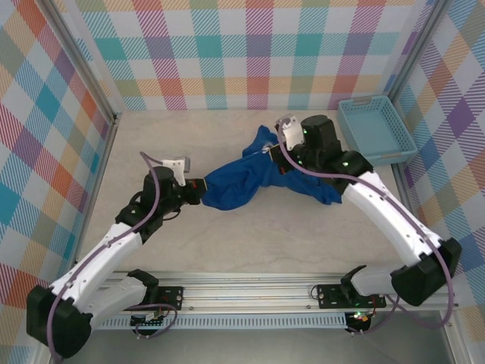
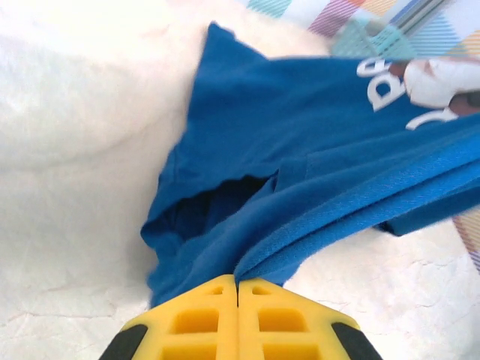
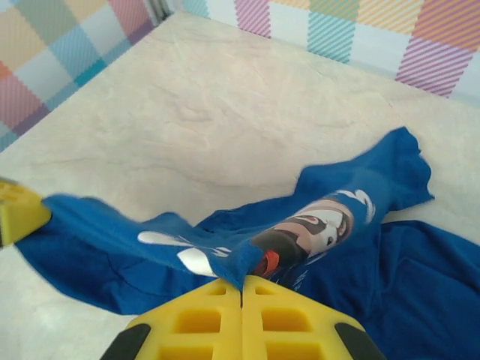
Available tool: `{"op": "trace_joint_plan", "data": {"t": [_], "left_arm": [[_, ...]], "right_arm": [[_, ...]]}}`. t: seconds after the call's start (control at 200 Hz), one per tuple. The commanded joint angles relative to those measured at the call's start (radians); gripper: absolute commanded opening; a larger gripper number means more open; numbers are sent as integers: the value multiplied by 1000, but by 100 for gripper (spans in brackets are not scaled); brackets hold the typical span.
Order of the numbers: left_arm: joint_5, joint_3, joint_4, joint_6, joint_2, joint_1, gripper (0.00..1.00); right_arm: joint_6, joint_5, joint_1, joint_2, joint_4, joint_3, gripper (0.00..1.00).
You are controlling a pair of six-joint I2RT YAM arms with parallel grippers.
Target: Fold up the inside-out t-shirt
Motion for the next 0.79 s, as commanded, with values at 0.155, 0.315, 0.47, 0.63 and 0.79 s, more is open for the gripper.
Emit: {"op": "trace_joint_plan", "data": {"t": [0.155, 0.315, 0.47, 0.63, 0.79], "left_arm": [[92, 133, -191, 89, -120, 12, 0], [268, 85, -160, 29, -122, 9, 0], [381, 32, -139, -22, -70, -2, 0], [342, 24, -171, -6, -68, -2, 0], [317, 27, -178, -1, -65, -2, 0]], "right_arm": [[-74, 65, -6, -86, -147, 86, 0], [-11, 110, -8, -6, -120, 61, 0], [105, 188, -8, 292, -127, 110, 17], [115, 166, 0, 420, -146, 166, 36], [107, 29, 92, 236, -42, -59, 47]]}}
